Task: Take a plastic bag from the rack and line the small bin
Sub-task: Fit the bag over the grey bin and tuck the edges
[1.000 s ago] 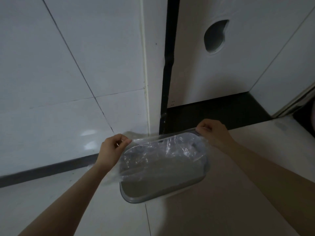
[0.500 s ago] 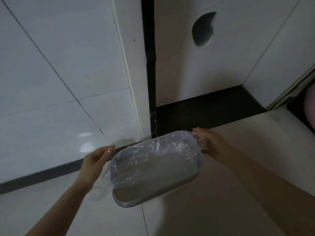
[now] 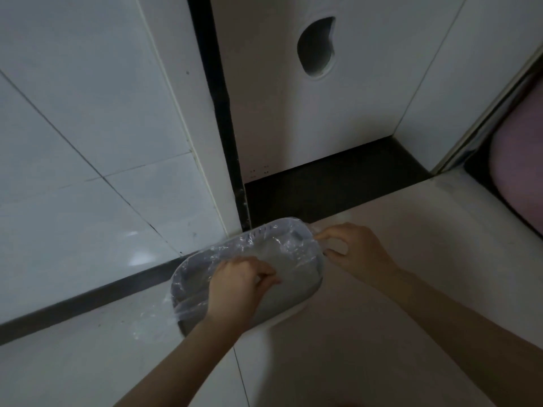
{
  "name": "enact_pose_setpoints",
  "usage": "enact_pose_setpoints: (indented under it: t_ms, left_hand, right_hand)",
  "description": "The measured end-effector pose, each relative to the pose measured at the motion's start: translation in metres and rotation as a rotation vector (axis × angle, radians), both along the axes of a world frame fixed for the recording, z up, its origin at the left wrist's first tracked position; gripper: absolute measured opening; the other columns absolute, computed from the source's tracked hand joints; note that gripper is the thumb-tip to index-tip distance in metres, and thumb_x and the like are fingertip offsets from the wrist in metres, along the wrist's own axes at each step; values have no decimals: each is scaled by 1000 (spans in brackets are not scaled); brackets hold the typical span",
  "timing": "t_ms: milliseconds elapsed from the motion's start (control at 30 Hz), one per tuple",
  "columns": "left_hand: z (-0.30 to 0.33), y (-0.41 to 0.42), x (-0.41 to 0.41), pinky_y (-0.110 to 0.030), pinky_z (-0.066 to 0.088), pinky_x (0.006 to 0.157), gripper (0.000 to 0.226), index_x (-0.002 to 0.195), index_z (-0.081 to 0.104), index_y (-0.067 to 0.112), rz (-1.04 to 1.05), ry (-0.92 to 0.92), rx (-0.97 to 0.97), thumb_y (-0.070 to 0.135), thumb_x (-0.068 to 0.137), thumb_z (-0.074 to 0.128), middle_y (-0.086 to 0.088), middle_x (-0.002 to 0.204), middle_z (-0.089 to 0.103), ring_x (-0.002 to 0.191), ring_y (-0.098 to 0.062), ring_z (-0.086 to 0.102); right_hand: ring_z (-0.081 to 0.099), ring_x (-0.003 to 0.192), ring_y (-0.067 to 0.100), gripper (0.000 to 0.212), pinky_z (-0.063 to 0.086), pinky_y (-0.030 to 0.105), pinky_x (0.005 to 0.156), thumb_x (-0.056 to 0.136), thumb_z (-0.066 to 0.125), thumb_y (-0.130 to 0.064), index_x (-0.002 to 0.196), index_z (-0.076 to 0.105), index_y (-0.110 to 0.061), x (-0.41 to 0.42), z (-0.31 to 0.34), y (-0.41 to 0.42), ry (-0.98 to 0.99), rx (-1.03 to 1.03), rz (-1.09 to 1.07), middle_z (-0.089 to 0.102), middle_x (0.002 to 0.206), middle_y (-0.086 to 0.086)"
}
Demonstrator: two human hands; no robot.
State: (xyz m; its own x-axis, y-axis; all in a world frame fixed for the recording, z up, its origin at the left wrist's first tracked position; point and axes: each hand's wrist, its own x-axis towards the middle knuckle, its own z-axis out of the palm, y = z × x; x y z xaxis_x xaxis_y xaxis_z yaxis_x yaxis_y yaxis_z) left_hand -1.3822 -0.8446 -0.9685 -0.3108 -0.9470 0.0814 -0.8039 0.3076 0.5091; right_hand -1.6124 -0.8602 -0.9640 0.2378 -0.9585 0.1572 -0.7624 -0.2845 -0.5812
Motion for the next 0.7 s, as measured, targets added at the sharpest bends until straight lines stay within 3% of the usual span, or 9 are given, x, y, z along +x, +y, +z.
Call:
enact_pose_setpoints:
  t_ms: [67,200,333,400,533,567,700]
  left_hand:
    - [0,3,0,-34,52,69,15,82,74,27,63,42,8,40,74,73,6,84,72,79,-19,65]
    - [3,6,3,-24,47,57,8,74,71,28,83,53,44,37,76,72,11,73,69,68,-8,62]
    - [8,21,6,-12,47,66,12,67,71,31,122,356,151,23,69,79,17,70,67,72,-3,61]
    - [7,36,6,-13,47,71,15,66,72,32,155,414,146,21,65,81,17,70,68,75,-2,62]
    - [-2,62,6,-44,48,72,13,68,74,28,217,319,10,21,62,83,12,70,68,71,-14,61]
    - [-6,66,6,-46,45,71,13,69,74,28,232,281,-23,22,61,83,10,71,67,71,-18,60]
    - [-20,78,7,-30,22,69,18,68,74,29,325,211,-99,22,55,85,3,75,57,74,-17,46]
  right_hand:
    - [65,81,16,12,51,25,75,79,68,-6,90,70,-11,0,-1,5,-57,19,-56,73,87,7]
    - [64,75,4,8,50,12,71,81,67,-10,86,70,-16,-4,-5,15,-147,44,-115,72,81,-1]
    - [64,75,1,6,48,7,75,79,70,-12,83,72,-16,-2,-10,32,-237,61,-207,71,78,-6]
    - [64,74,1,6,46,5,76,78,72,-12,81,71,-17,0,-15,40,-251,76,-235,71,77,-6]
    - [65,76,-1,7,46,4,73,75,74,-12,77,73,-19,4,-25,53,-330,103,-297,71,74,-7]
    - [64,76,-4,7,45,2,72,75,75,-12,77,73,-19,5,-28,55,-341,104,-306,71,73,-8]
    - [62,70,-12,10,45,0,65,72,77,-9,80,75,-15,8,-38,60,-352,132,-344,68,72,-10]
